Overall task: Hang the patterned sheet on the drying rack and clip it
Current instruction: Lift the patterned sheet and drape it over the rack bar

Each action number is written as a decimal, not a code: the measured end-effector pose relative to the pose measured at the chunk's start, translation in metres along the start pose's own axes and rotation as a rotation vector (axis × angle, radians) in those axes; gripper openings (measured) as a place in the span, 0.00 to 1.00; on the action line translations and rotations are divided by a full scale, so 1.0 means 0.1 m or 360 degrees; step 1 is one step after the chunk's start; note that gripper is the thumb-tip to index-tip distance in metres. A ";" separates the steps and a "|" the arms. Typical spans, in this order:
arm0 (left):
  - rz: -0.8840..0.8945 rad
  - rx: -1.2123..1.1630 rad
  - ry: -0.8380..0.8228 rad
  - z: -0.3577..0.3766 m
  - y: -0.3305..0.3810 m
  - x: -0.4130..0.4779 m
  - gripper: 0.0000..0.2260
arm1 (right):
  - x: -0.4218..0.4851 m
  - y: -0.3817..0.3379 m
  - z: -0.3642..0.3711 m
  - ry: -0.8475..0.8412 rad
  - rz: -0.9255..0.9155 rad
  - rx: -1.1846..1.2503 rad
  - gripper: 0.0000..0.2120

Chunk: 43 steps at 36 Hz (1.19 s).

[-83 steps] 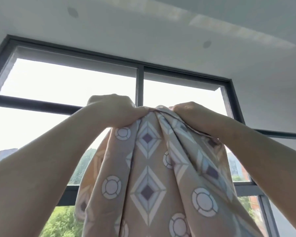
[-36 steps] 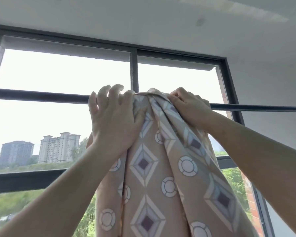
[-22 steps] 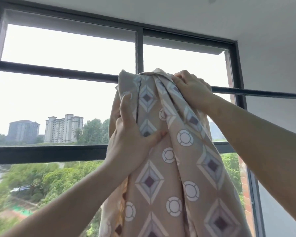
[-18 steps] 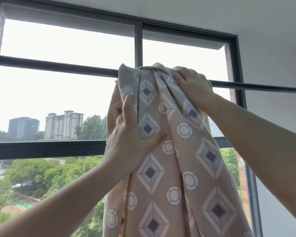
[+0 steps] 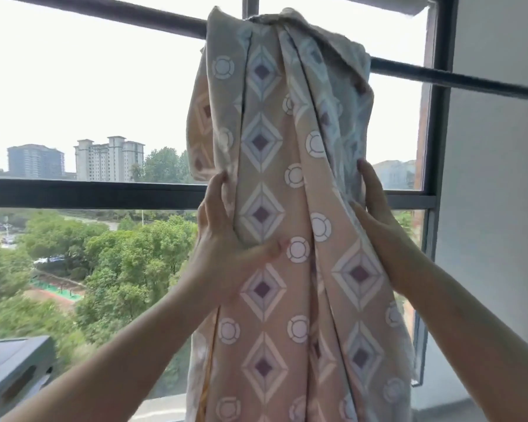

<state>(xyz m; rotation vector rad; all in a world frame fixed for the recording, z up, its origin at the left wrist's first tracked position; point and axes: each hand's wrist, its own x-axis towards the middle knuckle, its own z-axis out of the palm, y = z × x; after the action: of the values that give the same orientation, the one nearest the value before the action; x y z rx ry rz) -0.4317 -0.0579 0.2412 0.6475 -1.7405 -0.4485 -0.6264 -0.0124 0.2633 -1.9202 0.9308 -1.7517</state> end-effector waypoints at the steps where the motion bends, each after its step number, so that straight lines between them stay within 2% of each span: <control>1: -0.0049 -0.0081 -0.0014 0.02 -0.03 -0.03 0.51 | -0.09 0.05 0.01 -0.0018 0.0036 0.0038 0.48; 6: -0.0176 -0.0265 -0.0052 0.11 -0.22 -0.19 0.49 | -0.47 0.28 -0.01 -0.0050 0.0120 0.0048 0.56; 11: -0.0331 -0.0486 -0.0015 0.21 -0.36 -0.45 0.48 | -0.81 0.31 -0.03 -0.0049 0.0326 0.0449 0.59; 15: -0.0388 -0.0589 -0.0095 0.26 -0.46 -0.63 0.49 | -0.93 0.42 0.00 -0.0118 0.0394 0.0229 0.64; 18: -0.0388 -0.0593 -0.0193 0.26 -0.52 -0.68 0.39 | -0.98 0.65 0.06 -0.0067 0.0517 0.0138 0.53; 23: -0.0557 -0.0555 -0.0377 0.25 -0.62 -0.79 0.54 | -1.12 0.87 0.12 0.0037 0.0701 0.0176 0.45; 25: -0.0589 -0.0533 -0.0407 0.26 -0.60 -0.83 0.57 | -1.14 0.90 0.18 0.0075 0.0719 0.0143 0.42; 26: -0.0587 -0.0499 -0.0387 0.27 -0.60 -0.84 0.55 | -1.14 0.90 0.22 0.0086 0.0726 0.0137 0.40; 28: -0.0582 -0.0440 -0.0308 0.29 -0.61 -0.84 0.45 | -1.11 0.88 0.30 0.0080 0.0737 0.0134 0.35; 31: -0.0641 -0.0409 -0.0148 0.32 -0.64 -0.81 0.32 | -1.06 0.76 0.37 0.0064 0.0732 0.0151 0.13; 34: -0.0584 -0.0367 0.0016 0.33 -0.56 -0.78 0.22 | -1.00 0.67 0.37 0.0131 0.0720 0.0076 0.04; 37: -0.0483 -0.0315 0.0142 0.29 -0.42 -0.65 0.12 | -0.87 0.51 0.35 0.0221 0.0640 0.0022 0.01; 38: -0.0426 -0.0285 0.0171 0.26 -0.36 -0.58 0.10 | -0.81 0.44 0.35 0.0256 0.0582 0.0060 0.04; 40: -0.0272 -0.0207 0.0205 0.19 -0.22 -0.41 0.08 | -0.66 0.29 0.32 0.0304 0.0431 0.0152 0.10; 43: -0.0051 -0.0143 0.0250 0.07 0.06 -0.13 0.07 | -0.39 0.03 0.25 0.0387 0.0243 0.0230 0.10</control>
<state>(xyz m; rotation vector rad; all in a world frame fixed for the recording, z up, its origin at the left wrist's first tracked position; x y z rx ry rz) -0.4373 -0.0453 0.2329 0.6300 -1.5546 -0.4825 -0.6023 0.0089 0.2293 -1.5299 0.9747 -1.9321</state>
